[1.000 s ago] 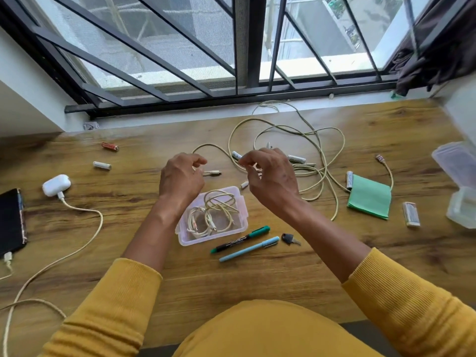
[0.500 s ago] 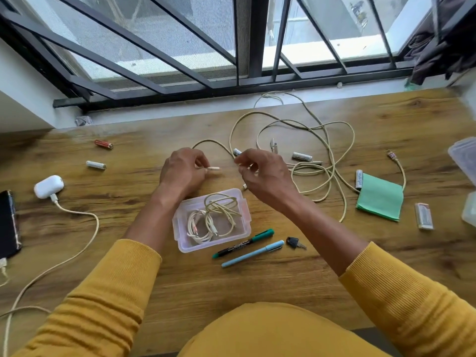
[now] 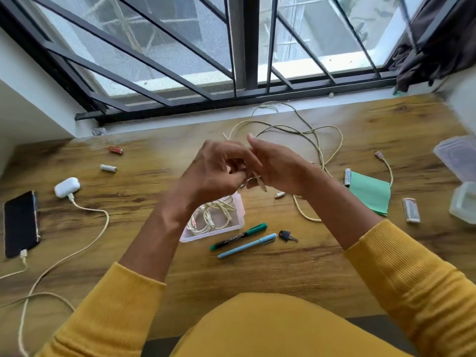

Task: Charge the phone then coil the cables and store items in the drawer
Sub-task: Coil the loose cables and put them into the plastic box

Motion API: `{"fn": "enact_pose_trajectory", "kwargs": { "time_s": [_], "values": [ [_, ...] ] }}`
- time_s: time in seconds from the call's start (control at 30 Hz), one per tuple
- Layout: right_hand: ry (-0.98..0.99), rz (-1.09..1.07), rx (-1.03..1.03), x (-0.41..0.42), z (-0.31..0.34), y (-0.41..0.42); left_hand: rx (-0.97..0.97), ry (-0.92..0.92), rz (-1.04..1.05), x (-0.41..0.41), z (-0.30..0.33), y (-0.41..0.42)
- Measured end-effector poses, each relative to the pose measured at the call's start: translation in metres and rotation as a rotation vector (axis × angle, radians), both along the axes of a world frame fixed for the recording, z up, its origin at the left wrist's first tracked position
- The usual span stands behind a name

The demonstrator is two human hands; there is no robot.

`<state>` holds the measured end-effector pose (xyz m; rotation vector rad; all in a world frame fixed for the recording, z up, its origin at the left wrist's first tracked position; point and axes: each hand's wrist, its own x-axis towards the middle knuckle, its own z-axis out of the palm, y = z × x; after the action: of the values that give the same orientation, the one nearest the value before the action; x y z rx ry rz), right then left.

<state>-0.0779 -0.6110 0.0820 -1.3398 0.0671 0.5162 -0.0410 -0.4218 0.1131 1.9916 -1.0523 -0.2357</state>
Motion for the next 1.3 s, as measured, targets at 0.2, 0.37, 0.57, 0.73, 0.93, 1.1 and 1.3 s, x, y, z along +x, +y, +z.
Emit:
{"fn": "enact_pose_trajectory", "kwargs": {
  "time_s": [0.2,0.37,0.57,0.73,0.93,1.1,1.3],
  "values": [
    [-0.082,0.087,-0.036,-0.027,0.031,-0.005,-0.306,0.027,0.116,-0.026,0.022,-0.015],
    [-0.187,0.042,0.129,-0.039,0.053,-0.032,-0.25,-0.004,0.3,-0.022,0.027,-0.031],
    [-0.339,-0.063,0.216,-0.055,0.075,-0.066,-0.29,0.158,0.24,-0.021,0.009,-0.064],
    [-0.468,-0.23,0.184,-0.058,0.083,-0.085,-0.277,0.374,0.173,-0.034,-0.017,-0.096],
    [-0.481,-0.383,0.07,-0.048,0.077,-0.099,-0.126,0.459,0.082,-0.059,-0.052,-0.124],
    [-0.444,-0.484,0.061,-0.039,0.07,-0.098,0.003,0.31,0.013,-0.069,-0.048,-0.124],
    [-0.474,-0.561,-0.048,-0.024,0.054,-0.09,0.164,0.034,-0.003,-0.068,-0.02,-0.124]
  ]
}}
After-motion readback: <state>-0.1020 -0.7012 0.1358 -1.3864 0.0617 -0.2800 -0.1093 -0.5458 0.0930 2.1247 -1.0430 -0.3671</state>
